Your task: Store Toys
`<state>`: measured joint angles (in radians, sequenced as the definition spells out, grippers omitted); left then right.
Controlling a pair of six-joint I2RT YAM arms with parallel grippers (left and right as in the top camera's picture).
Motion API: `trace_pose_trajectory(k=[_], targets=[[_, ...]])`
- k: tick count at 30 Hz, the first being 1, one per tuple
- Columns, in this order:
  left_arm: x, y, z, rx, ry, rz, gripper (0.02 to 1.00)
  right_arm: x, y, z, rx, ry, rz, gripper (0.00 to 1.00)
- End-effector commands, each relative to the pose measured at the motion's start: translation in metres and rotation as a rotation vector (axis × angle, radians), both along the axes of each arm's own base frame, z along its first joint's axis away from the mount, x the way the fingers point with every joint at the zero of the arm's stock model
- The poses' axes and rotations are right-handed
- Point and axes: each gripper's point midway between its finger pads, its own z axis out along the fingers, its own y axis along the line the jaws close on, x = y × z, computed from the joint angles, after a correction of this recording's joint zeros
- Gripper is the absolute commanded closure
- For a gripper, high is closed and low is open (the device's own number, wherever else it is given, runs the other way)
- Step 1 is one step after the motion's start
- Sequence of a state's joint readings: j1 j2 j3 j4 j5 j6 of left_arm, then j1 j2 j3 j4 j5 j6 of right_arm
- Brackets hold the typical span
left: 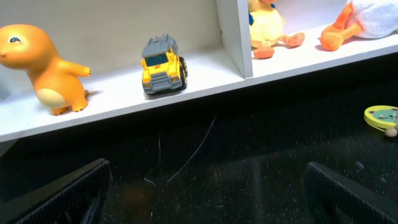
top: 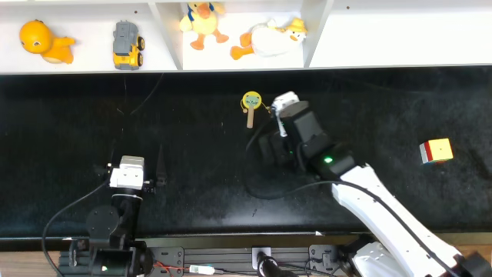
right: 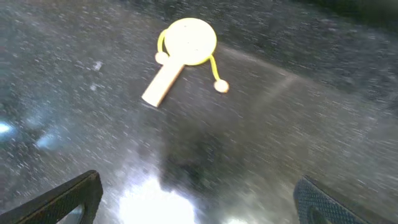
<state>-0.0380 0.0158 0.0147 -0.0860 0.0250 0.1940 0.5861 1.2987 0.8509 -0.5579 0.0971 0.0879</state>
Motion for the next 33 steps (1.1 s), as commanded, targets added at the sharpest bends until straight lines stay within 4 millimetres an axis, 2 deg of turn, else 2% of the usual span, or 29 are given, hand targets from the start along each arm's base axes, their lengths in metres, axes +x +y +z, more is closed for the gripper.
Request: trace_pose_trajectory(k=[1, 11, 17, 21, 25, 26, 30, 33], targets=[[0.000, 0.001, 0.000, 0.015, -0.009, 0.004, 0.023, 0.015, 0.013, 0.008, 0.047, -0.040, -0.114, 0.005], [0.000, 0.001, 0.000, 0.015, -0.009, 0.004, 0.020, 0.039, 0.053, -0.001, 0.050, -0.029, -0.132, 0.005], [0.000, 0.001, 0.000, 0.015, -0.009, 0.004, 0.020, 0.051, 0.065, -0.010, 0.042, -0.018, -0.184, 0.005], [0.000, 0.001, 0.000, 0.015, -0.009, 0.004, 0.023, 0.051, 0.077, -0.025, 0.044, 0.029, -0.158, 0.005], [0.000, 0.001, 0.000, 0.015, -0.009, 0.004, 0.020, 0.041, 0.109, -0.038, 0.158, 0.132, -0.065, 0.007], [0.000, 0.001, 0.000, 0.015, -0.009, 0.004, 0.020, 0.036, 0.112, -0.044, 0.164, 0.162, -0.050, 0.005], [0.000, 0.001, 0.000, 0.015, -0.009, 0.004, 0.023, 0.030, 0.108, -0.060, 0.132, 0.211, -0.053, 0.003], [0.000, 0.001, 0.000, 0.016, -0.009, 0.004, 0.020, 0.037, 0.099, -0.066, 0.112, 0.196, -0.142, 0.012]])
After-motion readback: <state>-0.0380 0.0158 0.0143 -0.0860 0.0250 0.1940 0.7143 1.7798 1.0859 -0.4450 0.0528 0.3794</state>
